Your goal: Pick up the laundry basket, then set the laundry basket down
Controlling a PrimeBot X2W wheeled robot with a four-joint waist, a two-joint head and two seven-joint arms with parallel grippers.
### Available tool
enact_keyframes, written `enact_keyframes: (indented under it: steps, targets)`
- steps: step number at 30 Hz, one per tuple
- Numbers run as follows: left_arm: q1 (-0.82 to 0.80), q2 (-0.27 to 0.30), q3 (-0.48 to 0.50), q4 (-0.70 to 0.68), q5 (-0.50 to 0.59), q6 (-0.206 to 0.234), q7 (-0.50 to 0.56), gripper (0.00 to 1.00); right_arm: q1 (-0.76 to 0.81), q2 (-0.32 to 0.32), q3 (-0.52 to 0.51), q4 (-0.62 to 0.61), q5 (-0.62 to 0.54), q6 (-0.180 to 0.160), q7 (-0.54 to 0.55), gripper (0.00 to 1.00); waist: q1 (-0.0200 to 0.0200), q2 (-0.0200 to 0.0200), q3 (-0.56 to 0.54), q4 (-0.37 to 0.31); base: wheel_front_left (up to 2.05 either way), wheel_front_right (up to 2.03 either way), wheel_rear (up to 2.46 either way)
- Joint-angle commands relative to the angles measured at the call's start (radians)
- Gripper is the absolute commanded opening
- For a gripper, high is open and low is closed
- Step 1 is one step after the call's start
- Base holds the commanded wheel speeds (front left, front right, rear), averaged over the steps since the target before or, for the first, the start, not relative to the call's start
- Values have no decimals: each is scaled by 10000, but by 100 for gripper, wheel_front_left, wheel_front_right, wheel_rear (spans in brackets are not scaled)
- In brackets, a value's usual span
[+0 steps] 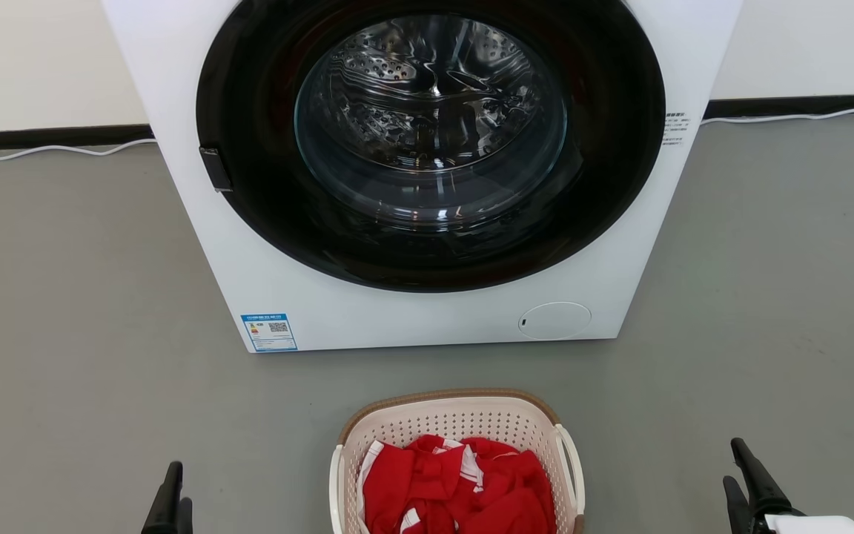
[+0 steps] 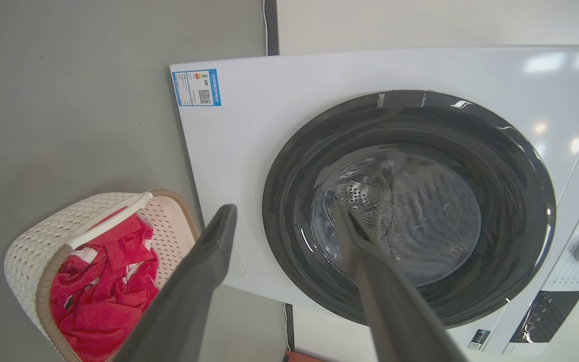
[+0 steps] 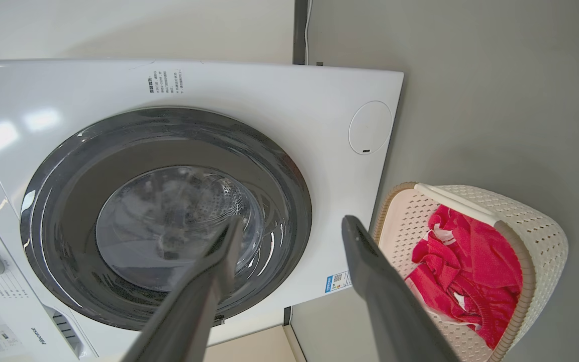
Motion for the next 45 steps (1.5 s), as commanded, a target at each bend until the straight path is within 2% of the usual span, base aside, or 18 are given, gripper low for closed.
enact_keyframes:
  steps: [1, 10, 22, 45]
  targets:
    - [-561, 167, -41, -230, 205, -32, -94, 100, -466, -238, 136, -300, -167, 7, -165, 100, -2, -1, 6, -1, 0, 0, 0]
    - [-729, 218, -143, -163, 836, -38, -332, 100, -695, -489, 569, -252, -505, 9, -518, 100, -2, -1, 39, -1, 0, 0, 0]
    - [-885, 218, -208, -158, 2634, -47, -713, 100, -1025, -720, 980, -112, -1853, 13, -926, 100, -2, -1, 59, -12, 0, 0, 0]
    - [-1051, 300, -640, 12, 7082, -63, -1385, 100, -1515, -1100, 1817, 276, -5223, 19, -1600, 100, -2, -1, 85, -47, 0, 0, 0]
